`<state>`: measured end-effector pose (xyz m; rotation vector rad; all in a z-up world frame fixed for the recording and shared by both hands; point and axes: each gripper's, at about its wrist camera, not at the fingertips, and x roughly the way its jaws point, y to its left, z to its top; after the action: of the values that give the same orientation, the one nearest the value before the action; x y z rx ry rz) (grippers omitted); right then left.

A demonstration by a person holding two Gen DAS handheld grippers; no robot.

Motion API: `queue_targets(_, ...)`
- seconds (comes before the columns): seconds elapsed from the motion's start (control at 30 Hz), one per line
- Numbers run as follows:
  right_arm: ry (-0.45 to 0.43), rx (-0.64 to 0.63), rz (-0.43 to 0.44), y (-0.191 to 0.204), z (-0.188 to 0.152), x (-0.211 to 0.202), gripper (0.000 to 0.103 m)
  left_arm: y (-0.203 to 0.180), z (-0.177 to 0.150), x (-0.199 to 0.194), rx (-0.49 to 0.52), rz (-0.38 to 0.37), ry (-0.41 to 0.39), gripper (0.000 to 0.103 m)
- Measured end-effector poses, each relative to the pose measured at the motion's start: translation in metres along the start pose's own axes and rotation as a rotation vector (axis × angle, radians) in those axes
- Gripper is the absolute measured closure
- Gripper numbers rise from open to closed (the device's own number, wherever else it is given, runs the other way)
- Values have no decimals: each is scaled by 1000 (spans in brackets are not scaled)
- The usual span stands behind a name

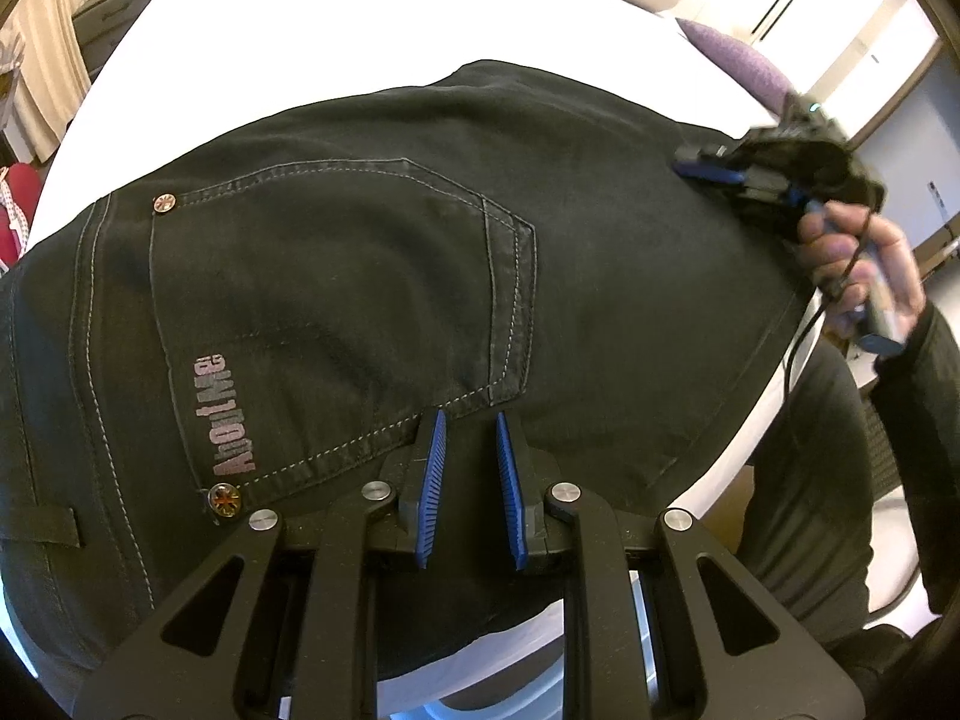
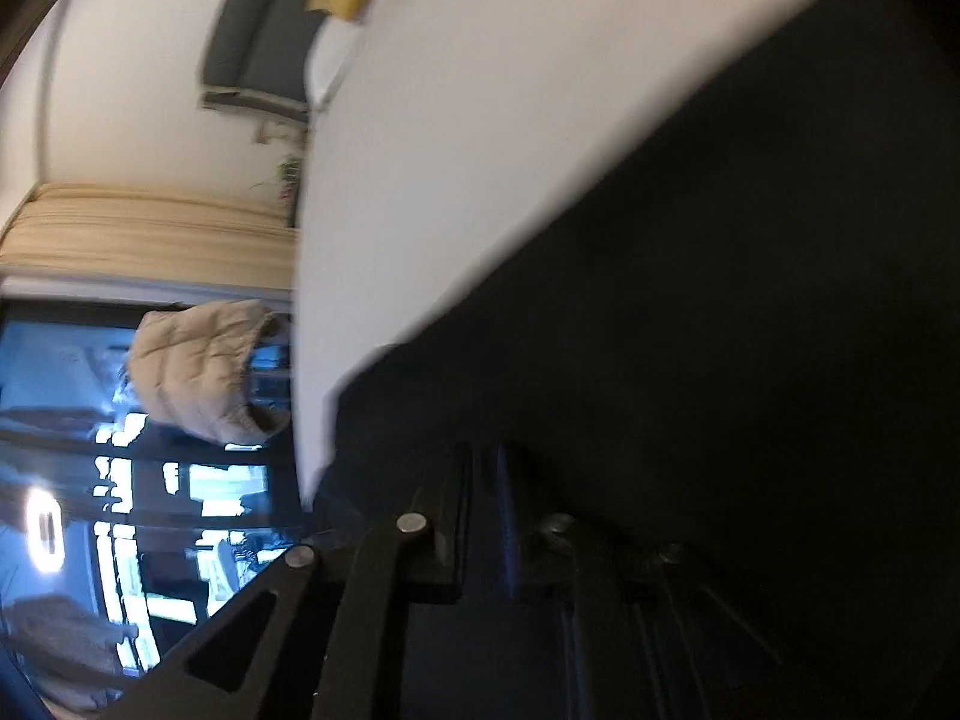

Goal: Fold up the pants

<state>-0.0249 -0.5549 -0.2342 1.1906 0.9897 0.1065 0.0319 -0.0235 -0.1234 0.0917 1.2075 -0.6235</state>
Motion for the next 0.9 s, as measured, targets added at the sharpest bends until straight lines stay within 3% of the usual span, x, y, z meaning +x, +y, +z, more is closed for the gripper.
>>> queue_targets(0.03, -38, 23, -5, -9, 4, -15, 103, 0, 0, 0, -2, -3, -1, 86)
queue_targets(0.13, -246, 28, -143, -38, 46, -82, 103, 3, 0, 2, -31, -24, -7, 86)
queue_targets(0.23, -461, 199, -152, -90, 83, -156, 103, 10, 1, 3, -56, -43, -13, 86)
queue_targets(0.3, -586, 235, -259, -93, 85, -202, 103, 13, 0, 2, -62, -47, -17, 86)
queue_targets(0.37, -649, 192, -313, -74, 76, -231, 93, 12, 0, 0, -57, -39, -19, 86)
queue_targets(0.4, -636, 141, -240, -60, 65, -233, 93, 10, 0, -3, -54, -26, -22, 86)
queue_targets(0.47, -517, 25, -79, -26, 33, -209, 93, -2, 5, -14, -27, 25, -32, 86)
queue_targets(0.5, -460, -22, -39, -11, 15, -193, 93, -13, 10, -22, 9, 27, -56, 86)
queue_targets(0.6, -190, -128, 95, 29, -47, -105, 93, -47, 40, -37, 97, -36, -139, 86)
queue_targets(0.7, -3, -123, 111, 54, -82, -15, 93, -69, 82, -19, 186, -62, -186, 86)
queue_targets(0.8, 115, -94, 134, 65, -77, 37, 93, -48, 109, 19, 122, -98, -116, 86)
queue_targets(0.83, 122, -97, 86, 67, -70, 50, 93, -36, 116, 32, 92, -104, -82, 86)
queue_targets(0.9, 116, -110, 9, 68, -44, 73, 93, -9, 123, 46, 73, -13, -68, 86)
